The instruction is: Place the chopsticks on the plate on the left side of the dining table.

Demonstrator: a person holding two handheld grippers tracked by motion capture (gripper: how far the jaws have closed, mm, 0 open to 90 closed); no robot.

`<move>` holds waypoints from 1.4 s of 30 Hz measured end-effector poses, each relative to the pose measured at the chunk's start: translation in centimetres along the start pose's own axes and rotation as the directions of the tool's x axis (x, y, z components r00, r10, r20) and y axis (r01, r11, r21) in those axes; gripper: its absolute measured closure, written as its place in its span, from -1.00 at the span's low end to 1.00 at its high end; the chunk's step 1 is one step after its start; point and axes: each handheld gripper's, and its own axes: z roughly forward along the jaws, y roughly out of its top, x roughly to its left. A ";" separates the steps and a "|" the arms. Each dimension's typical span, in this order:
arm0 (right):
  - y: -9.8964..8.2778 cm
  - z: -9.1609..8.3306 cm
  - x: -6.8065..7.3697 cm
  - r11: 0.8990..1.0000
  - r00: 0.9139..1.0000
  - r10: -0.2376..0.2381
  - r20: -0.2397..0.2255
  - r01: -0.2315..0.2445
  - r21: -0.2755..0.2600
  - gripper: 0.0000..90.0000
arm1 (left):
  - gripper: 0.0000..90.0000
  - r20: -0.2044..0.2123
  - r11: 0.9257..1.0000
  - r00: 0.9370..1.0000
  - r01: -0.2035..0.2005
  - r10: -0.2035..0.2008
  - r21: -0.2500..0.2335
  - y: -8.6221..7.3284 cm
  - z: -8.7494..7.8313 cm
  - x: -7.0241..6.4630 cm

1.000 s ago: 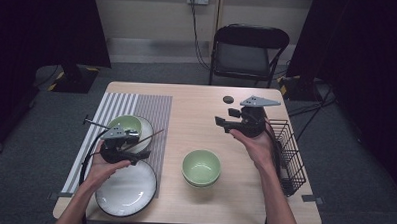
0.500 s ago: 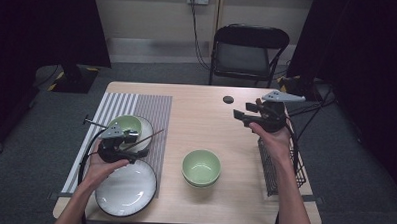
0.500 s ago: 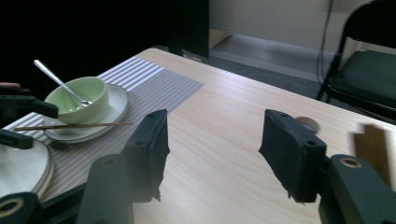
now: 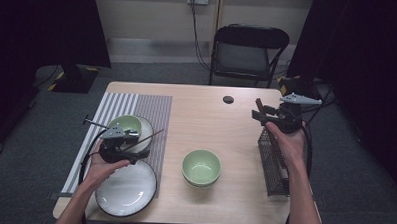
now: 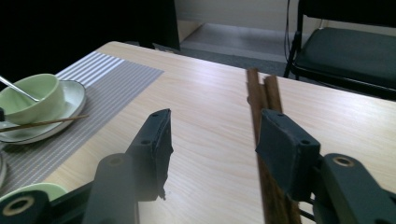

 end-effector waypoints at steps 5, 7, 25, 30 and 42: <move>-0.1 0.2 -0.6 1.000 1.000 0.010 0.029 -0.011 0.006 0.00 | -0.49 0.004 1.000 1.000 0.009 -0.009 -0.004 0.0 0.0 0.1; -0.2 0.4 -0.8 1.000 0.999 0.015 0.033 -0.015 0.010 0.00 | -0.49 0.005 1.000 1.000 0.011 -0.011 -0.003 -0.1 0.0 0.1; -0.7 0.8 -0.3 1.000 1.000 0.007 -0.001 -0.007 0.028 0.16 | -0.46 -0.007 1.000 1.000 0.017 -0.017 -0.003 0.0 -0.1 0.3; -1.2 0.5 0.0 1.000 1.000 0.004 -0.001 -0.004 0.021 0.28 | -0.46 -0.010 1.000 1.000 0.008 -0.008 0.003 0.0 -0.2 0.2; -2.3 0.1 -0.4 0.997 0.999 0.011 0.037 -0.014 0.081 0.68 | -0.45 0.002 1.000 1.000 -0.004 0.004 -0.001 0.4 0.0 -0.2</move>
